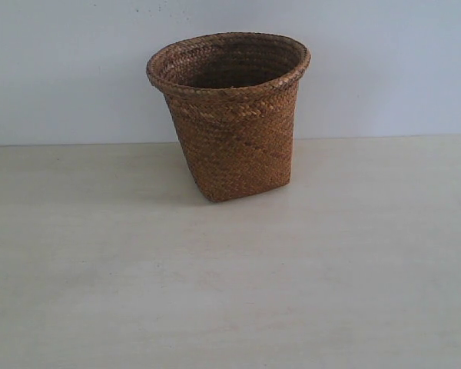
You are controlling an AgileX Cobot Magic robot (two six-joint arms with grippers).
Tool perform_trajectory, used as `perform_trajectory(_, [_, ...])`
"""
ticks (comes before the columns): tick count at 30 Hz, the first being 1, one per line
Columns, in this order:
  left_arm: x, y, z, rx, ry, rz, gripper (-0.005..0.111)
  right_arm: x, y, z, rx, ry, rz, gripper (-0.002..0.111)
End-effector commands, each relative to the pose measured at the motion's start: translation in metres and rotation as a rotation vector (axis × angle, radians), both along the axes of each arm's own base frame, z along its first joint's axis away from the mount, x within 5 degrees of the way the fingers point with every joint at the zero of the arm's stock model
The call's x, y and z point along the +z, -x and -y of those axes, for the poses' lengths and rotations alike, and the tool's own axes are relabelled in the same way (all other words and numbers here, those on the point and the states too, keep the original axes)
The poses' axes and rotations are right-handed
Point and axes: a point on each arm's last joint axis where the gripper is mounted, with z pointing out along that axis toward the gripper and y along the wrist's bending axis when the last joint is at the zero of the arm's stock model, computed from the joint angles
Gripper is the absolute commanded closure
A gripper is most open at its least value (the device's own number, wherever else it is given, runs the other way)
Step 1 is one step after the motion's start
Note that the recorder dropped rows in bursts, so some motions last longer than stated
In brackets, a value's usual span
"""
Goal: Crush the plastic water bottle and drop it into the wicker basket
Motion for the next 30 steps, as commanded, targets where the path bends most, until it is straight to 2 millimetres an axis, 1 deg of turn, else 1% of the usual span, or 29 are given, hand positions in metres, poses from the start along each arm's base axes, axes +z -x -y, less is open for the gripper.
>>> perform_trajectory(1, [-0.0007, 0.0001, -0.0002, 0.002, -0.007, 0.002, 0.102, -0.0010, 0.0002, 0.0006, -0.007, 0.005, 0.004, 0.108])
perform_trajectory(10, [-0.0007, 0.0001, -0.0002, 0.002, -0.007, 0.002, 0.102, -0.0010, -0.0001, 0.0068, -0.124, 0.005, 0.003, 0.108])
perform_trajectory(30, [-0.0007, 0.0001, -0.0002, 0.002, -0.007, 0.002, 0.102, -0.0010, -0.0001, 0.0069, -0.124, 0.005, 0.003, 0.108])
